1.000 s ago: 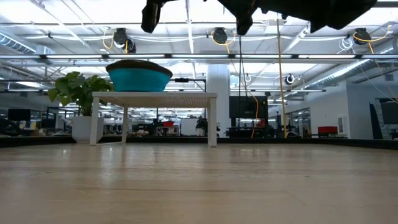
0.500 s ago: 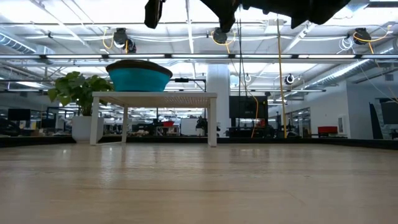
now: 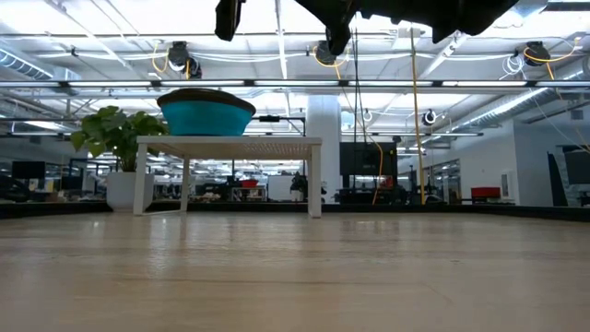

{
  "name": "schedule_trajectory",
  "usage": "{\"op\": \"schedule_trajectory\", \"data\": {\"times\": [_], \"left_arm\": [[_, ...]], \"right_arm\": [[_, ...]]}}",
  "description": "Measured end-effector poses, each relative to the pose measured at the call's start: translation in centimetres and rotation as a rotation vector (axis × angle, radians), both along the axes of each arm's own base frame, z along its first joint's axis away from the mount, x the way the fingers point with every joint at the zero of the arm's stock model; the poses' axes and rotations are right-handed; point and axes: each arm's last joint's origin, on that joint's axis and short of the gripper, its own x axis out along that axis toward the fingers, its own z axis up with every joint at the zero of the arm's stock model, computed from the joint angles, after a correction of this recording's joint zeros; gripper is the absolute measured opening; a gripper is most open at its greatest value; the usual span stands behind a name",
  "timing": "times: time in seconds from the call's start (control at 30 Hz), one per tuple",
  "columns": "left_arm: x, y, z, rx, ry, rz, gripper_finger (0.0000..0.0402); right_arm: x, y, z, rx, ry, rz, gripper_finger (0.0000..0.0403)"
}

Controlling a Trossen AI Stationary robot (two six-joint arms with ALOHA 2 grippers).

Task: Pick & Place Fruit
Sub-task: Put the yellow table knife on the shelf

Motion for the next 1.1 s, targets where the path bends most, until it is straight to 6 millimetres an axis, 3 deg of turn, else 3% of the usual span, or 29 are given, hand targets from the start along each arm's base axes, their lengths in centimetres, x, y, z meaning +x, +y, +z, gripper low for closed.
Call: {"op": "schedule_trajectory", "data": {"times": [0.47,0.83,1.1], "left_arm": [[0.00,0.10,-0.12,0.018,0.012,0.008,0.0063],[0.00,0.11,-0.12,0.015,0.011,0.020,0.0068],[0.01,0.40,-0.23,0.019,0.022,0.061,0.0140]], "right_arm": [[-0.05,0.04,0.12,0.050,0.007,0.012,0.0066],[-0.04,0.03,0.05,0.065,0.018,0.009,0.0066],[0.02,-0.03,-0.45,0.061,0.065,-0.005,0.0066]]}}
